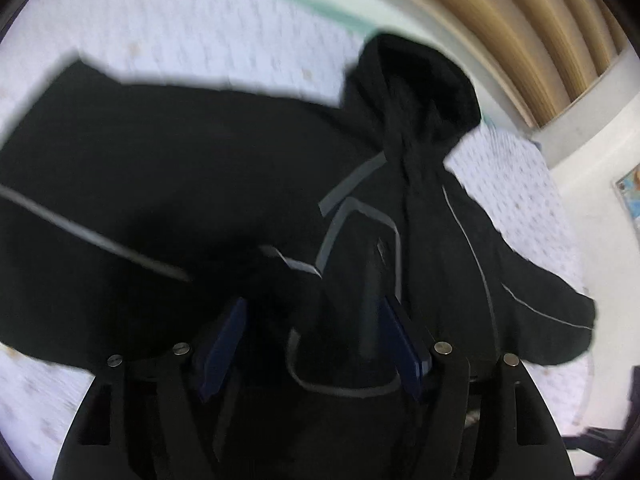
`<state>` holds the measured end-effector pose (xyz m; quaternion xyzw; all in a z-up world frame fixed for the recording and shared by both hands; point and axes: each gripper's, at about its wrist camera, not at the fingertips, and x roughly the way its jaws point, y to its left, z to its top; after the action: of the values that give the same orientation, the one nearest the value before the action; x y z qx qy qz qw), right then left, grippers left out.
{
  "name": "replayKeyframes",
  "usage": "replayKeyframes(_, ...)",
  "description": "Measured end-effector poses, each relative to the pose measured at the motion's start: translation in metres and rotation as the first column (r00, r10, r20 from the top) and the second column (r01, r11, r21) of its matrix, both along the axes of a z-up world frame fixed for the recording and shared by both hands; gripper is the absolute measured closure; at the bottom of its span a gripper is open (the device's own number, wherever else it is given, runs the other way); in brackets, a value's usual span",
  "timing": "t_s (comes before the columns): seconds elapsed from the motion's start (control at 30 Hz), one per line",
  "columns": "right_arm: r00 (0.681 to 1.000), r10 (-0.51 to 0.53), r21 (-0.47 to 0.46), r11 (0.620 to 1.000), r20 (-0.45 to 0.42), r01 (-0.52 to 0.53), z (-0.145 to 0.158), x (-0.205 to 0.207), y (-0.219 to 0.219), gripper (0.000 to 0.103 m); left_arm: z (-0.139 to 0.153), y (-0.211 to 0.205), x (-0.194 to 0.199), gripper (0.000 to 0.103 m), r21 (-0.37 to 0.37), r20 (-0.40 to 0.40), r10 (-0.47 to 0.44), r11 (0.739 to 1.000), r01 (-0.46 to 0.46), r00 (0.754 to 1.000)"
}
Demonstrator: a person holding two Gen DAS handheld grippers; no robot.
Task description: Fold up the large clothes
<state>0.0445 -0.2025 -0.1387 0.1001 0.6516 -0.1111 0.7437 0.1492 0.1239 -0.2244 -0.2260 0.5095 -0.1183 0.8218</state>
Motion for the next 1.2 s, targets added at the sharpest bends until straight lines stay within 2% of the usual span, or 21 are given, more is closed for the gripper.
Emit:
replayKeyframes(0.1, 1.000, 0.021, -0.012, 1.000, 0.022, -0.021, 0.005, 0.009, 0.001, 0.000, -0.001, 0.005, -0.011, 0.033, -0.106, -0.042, 0.019, 0.994, -0.023, 0.999)
replayKeyframes(0.2, 0.994, 0.075, -0.025, 0.997, 0.079, -0.073, 0.018, 0.026, 0.007, 0.000, 0.016, 0.019, -0.023, 0.033, -0.215, -0.058, 0.047, 0.975, -0.059, 0.997)
replayKeyframes(0.27, 0.981, 0.125, -0.004, 0.992, 0.149, -0.126, 0.029, 0.043, 0.015, 0.000, 0.035, 0.030, -0.036, 0.033, -0.227, -0.034, 0.059, 0.972, -0.065, 0.998)
replayKeyframes(0.33, 0.961, 0.176, 0.025, 0.982, 0.212, -0.186, 0.037, 0.063, 0.024, 0.000, 0.056, 0.038, -0.048, 0.033, -0.179, 0.018, 0.065, 0.982, -0.061, 0.998)
replayKeyframes(0.37, 0.946, 0.215, 0.032, 0.973, 0.245, -0.229, 0.038, 0.076, 0.031, 0.000, 0.070, 0.045, -0.059, 0.033, -0.127, 0.056, 0.075, 0.990, -0.068, 0.996)
replayKeyframes(0.47, 0.895, 0.340, -0.002, 0.935, 0.289, -0.355, 0.025, 0.113, 0.054, 0.000, 0.100, 0.062, -0.086, 0.033, -0.011, 0.138, 0.106, 0.994, -0.105, 0.985)
replayKeyframes(0.5, 0.882, 0.378, -0.017, 0.921, 0.281, -0.389, 0.016, 0.124, 0.061, 0.000, 0.106, 0.066, -0.093, 0.033, 0.031, 0.152, 0.115, 0.992, -0.121, 0.982)
replayKeyframes(0.57, 0.860, 0.446, -0.041, 0.892, 0.246, -0.451, -0.016, 0.153, 0.077, 0.000, 0.119, 0.079, -0.108, 0.033, 0.178, 0.179, 0.129, 0.971, -0.161, 0.975)
replayKeyframes(0.6, 0.865, 0.445, -0.034, 0.892, 0.230, -0.450, -0.029, 0.162, 0.079, 0.000, 0.123, 0.084, -0.114, 0.033, 0.224, 0.190, 0.129, 0.959, -0.171, 0.973)
replayKeyframes(0.63, 0.876, 0.426, 0.009, 0.898, 0.224, -0.439, -0.046, 0.174, 0.080, 0.000, 0.125, 0.087, -0.121, 0.033, 0.264, 0.200, 0.129, 0.948, -0.180, 0.971)
replayKeyframes(0.67, 0.884, 0.404, 0.075, 0.899, 0.236, -0.430, -0.058, 0.182, 0.079, 0.000, 0.125, 0.090, -0.127, 0.033, 0.279, 0.201, 0.132, 0.942, -0.186, 0.971)
replayKeyframes(0.73, 0.915, 0.302, 0.291, 0.880, 0.268, -0.375, -0.088, 0.202, 0.075, 0.000, 0.123, 0.099, -0.134, 0.033, 0.274, 0.180, 0.145, 0.942, -0.191, 0.973)
replayKeyframes(0.77, 0.927, 0.257, 0.361, 0.866, 0.274, -0.347, -0.101, 0.209, 0.075, 0.000, 0.120, 0.103, -0.136, 0.033, 0.269, 0.166, 0.153, 0.943, -0.194, 0.974)
replayKeyframes(0.8, 0.934, 0.231, 0.391, 0.861, 0.272, -0.326, -0.111, 0.215, 0.075, 0.000, 0.118, 0.102, -0.136, 0.033, 0.266, 0.158, 0.158, 0.944, -0.196, 0.975)
replayKeyframes(0.9, 0.938, 0.244, 0.399, 0.857, 0.246, -0.328, -0.135, 0.231, 0.086, 0.000, 0.108, 0.102, -0.132, 0.033, 0.256, 0.136, 0.178, 0.944, -0.208, 0.975)
replayKeyframes(0.97, 0.917, 0.316, 0.321, 0.866, 0.243, -0.383, -0.138, 0.237, 0.103, 0.000, 0.103, 0.103, -0.130, 0.033, 0.250, 0.127, 0.189, 0.944, -0.215, 0.974)
replayKeyframes(1.03, 0.901, 0.345, 0.291, 0.862, 0.261, -0.415, -0.137, 0.242, 0.110, 0.001, 0.098, 0.099, -0.127, 0.033, 0.244, 0.123, 0.194, 0.945, -0.219, 0.973)
replayKeyframes(1.07, 0.900, 0.334, 0.324, 0.850, 0.281, -0.417, -0.135, 0.244, 0.111, 0.017, 0.096, 0.100, -0.126, 0.033, 0.240, 0.118, 0.198, 0.945, -0.221, 0.973)
replayKeyframes(1.1, 0.908, 0.309, 0.366, 0.840, 0.283, -0.400, -0.136, 0.247, 0.109, 0.023, 0.095, 0.098, -0.127, 0.033, 0.240, 0.115, 0.199, 0.945, -0.221, 0.973)
replayKeyframes(1.17, 0.928, 0.255, 0.399, 0.848, 0.270, -0.349, -0.138, 0.251, 0.102, 0.052, 0.095, 0.096, -0.127, 0.033, 0.243, 0.112, 0.196, 0.945, -0.218, 0.974)
replayKeyframes(1.2, 0.928, 0.247, 0.401, 0.848, 0.279, -0.347, -0.136, 0.250, 0.100, 0.053, 0.096, 0.094, -0.128, 0.033, 0.241, 0.113, 0.193, 0.946, -0.215, 0.975)
